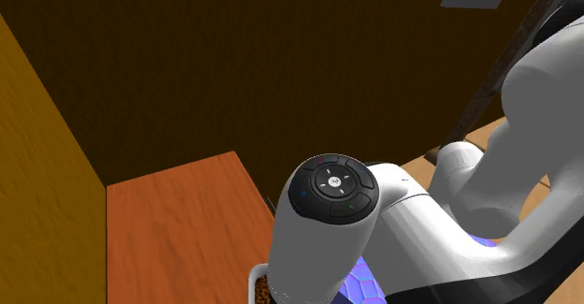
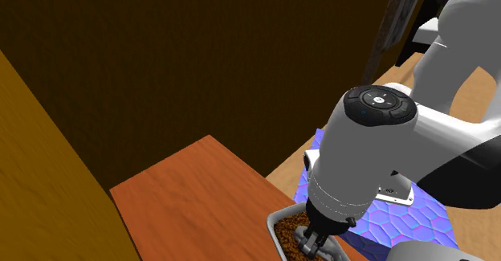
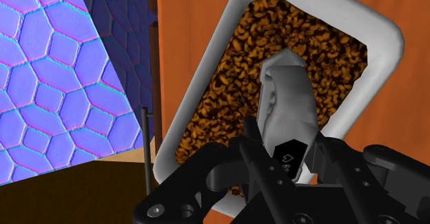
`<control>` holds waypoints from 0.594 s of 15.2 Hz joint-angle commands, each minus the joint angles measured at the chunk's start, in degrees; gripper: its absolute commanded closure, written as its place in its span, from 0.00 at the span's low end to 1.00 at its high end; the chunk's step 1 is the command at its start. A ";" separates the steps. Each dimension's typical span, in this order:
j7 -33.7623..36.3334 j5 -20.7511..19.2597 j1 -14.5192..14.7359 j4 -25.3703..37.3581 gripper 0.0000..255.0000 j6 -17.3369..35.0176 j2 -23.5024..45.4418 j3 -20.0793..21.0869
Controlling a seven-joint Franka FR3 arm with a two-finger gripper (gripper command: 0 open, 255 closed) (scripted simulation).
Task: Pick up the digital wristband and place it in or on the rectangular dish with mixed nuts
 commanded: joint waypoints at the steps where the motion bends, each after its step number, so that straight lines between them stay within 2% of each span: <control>1: 0.03 -0.05 -0.04 -0.11 1.00 0.03 0.10 0.01; 3: 0.02 -0.05 -0.05 -0.11 1.00 0.03 0.10 0.02; 4: 0.05 -0.08 -0.06 -0.07 0.00 0.02 0.13 0.03; 9: 0.02 -0.05 -0.05 -0.11 0.00 0.03 0.10 0.02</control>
